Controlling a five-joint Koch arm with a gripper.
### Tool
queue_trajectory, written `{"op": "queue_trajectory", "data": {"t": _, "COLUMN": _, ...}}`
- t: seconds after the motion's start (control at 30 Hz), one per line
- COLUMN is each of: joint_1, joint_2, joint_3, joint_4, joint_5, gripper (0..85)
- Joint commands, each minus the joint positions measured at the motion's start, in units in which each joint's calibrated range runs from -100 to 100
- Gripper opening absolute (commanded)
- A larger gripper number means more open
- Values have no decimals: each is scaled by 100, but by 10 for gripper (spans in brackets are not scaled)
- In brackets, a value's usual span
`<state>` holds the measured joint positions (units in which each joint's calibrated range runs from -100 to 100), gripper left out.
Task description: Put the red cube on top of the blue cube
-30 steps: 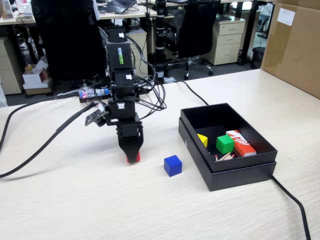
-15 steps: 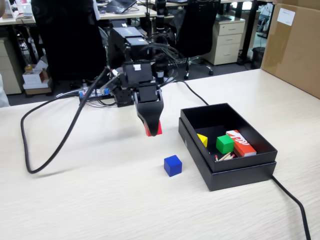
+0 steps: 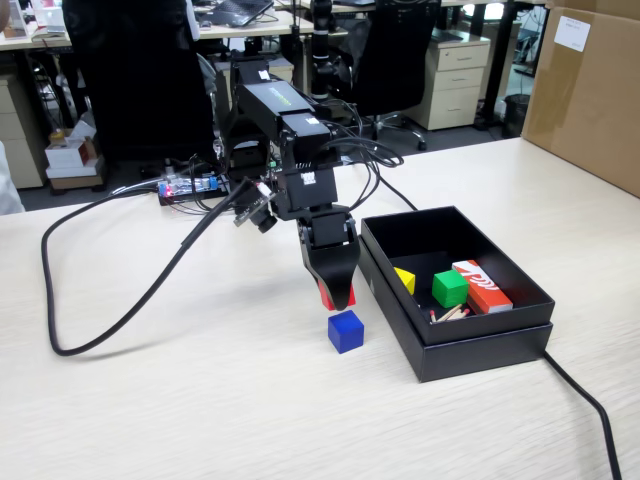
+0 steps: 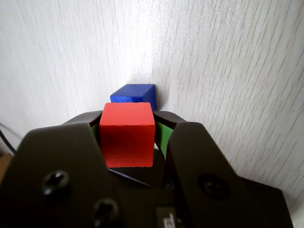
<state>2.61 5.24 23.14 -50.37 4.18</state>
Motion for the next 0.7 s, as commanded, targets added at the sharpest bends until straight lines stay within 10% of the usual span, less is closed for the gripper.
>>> {"op": "queue_trajectory", "data": {"t": 0.0, "joint_1": 10, "joint_2": -48, "joint_3": 424, "joint_4": 480, "joint_5": 49, "gripper": 9}}
{"op": "queue_trajectory", "data": {"t": 0.67, "joint_1": 39, "joint_2": 193, "joint_3": 342, "joint_4": 687, "joint_5": 93, "gripper": 9}}
